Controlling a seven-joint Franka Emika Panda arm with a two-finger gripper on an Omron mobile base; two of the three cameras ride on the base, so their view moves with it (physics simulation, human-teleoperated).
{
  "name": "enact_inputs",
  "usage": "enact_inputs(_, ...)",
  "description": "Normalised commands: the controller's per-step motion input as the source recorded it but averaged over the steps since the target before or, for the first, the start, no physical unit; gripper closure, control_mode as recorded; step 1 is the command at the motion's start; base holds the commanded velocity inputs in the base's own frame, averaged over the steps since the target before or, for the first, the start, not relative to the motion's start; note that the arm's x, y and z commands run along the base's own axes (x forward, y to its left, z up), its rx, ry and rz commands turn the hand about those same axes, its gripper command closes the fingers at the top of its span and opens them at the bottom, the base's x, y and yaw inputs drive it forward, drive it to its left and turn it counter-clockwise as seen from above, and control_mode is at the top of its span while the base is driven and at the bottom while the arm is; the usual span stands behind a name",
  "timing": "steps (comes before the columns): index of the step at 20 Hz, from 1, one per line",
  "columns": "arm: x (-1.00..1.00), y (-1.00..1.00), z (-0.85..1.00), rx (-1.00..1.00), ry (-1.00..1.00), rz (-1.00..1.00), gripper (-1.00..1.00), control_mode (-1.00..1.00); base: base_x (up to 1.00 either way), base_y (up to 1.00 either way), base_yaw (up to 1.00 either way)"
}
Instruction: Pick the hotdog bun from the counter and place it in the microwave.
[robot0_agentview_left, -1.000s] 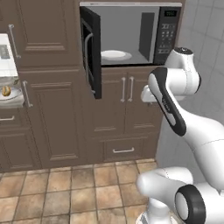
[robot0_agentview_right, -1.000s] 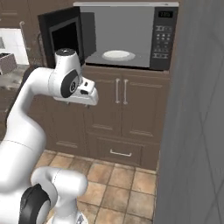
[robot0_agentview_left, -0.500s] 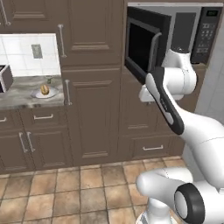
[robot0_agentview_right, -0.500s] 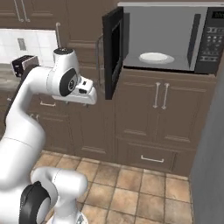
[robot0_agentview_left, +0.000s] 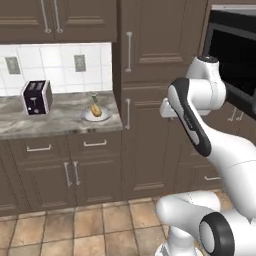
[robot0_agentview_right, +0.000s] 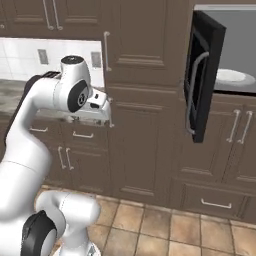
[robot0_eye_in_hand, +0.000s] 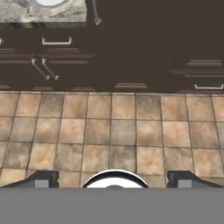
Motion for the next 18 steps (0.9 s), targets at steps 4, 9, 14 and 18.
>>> enact_inputs(4,0.00,0.00,0.00,0.00,0.00,0.00,-1.00,1.00,1.00,1.00,0.00)
enact_inputs(9,0.00,0.00,0.00,0.00,0.00,0.00,-1.00,1.00,0.71,1.00,0.00)
enact_inputs(14,0.00,0.00,0.00,0.00,0.00,0.00,-1.00,1.00,0.79,0.58,0.00)
enact_inputs(18,0.00,0.00,0.00,0.00,0.00,0.00,-1.00,1.00,0.66,0.11,0.00)
